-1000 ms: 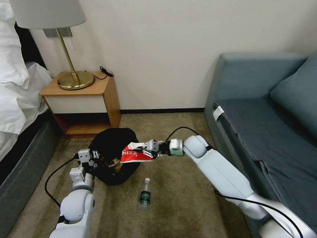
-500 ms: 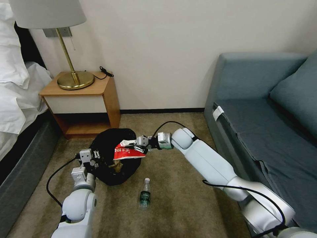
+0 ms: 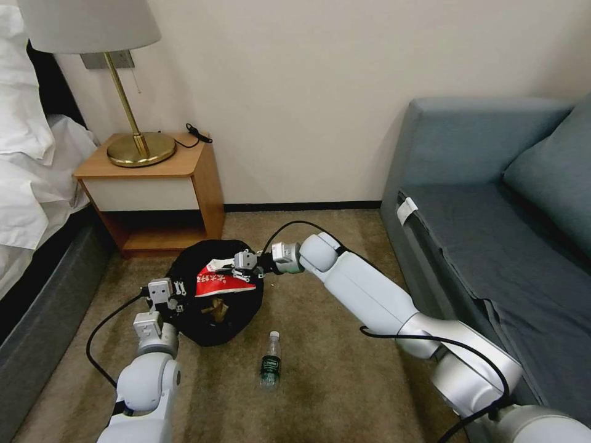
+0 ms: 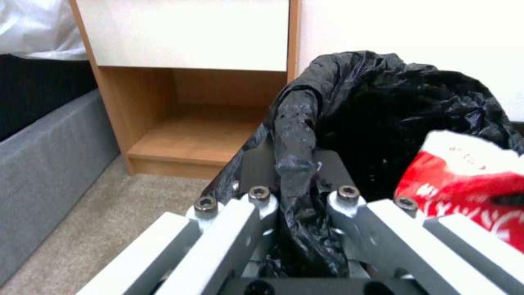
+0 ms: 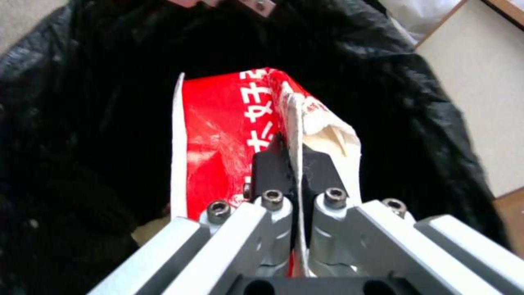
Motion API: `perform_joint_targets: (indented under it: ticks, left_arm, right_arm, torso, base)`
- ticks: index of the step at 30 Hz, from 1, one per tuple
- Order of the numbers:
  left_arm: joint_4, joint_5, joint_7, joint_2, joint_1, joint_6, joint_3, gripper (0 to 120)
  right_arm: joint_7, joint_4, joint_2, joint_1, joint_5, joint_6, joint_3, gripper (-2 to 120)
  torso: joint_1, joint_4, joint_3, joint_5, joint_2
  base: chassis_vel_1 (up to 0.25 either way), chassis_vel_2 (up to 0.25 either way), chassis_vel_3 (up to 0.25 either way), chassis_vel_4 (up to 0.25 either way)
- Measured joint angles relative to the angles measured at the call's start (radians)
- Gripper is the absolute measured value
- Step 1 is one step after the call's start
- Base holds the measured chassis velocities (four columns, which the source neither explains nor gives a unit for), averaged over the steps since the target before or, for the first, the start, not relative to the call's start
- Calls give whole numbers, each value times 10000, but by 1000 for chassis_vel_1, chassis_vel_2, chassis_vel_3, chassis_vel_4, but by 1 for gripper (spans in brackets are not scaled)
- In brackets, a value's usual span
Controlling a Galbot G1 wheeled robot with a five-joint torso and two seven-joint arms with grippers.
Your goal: Pick up the trash bin, then pick up the garbage on the floor and place it into the trash bin.
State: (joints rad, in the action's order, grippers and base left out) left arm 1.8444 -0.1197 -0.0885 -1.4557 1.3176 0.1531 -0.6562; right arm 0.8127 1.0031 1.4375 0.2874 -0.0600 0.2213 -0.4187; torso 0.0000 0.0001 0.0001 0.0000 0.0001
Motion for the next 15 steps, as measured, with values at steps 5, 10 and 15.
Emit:
perform_joint_targets:
  ticks: [5, 10, 15]
  left_arm:
    - [15, -2, -6, 2, 11, 0, -26, 5]
    - [20, -20, -10, 11, 0, -1, -38, 5]
    - [4, -24, -13, 15, 0, -7, -39, 5]
  right_arm:
    - [-151, 144, -42, 102, -35, 0, -77, 14]
    - [-235, 253, -183, 198, -66, 0, -119, 34]
    - [-300, 338, -233, 211, -103, -1, -107, 51]
  torso:
    - [0, 0, -1, 0, -1]
    - [0, -2, -1, 0, 0]
    - [0, -1, -1, 0, 0]
  base:
    - [0, 0, 0, 0]
    - [0, 0, 0, 0]
    - [0, 0, 0, 0]
